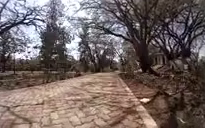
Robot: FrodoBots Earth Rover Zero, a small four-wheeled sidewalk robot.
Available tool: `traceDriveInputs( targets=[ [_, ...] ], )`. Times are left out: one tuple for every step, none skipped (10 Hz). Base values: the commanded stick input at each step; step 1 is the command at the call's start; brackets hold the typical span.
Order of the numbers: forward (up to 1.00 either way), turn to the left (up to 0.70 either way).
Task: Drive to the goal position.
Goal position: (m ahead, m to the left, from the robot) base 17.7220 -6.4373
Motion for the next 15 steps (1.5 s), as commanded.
traceDriveInputs(
  targets=[
    [1.0, 0.0],
    [1.0, 0.0],
    [1.0, 0.0],
    [1.0, 0.0],
    [1.0, 0.0],
    [1.0, 0.0],
    [1.0, 0.0],
    [1.0, 0.0],
    [1.0, 0.0],
    [1.0, 0.0],
    [1.0, 0.0],
    [1.0, 0.0],
    [1.0, 0.0],
    [1.0, 0.0],
    [1.0, 0.0]
  ],
)
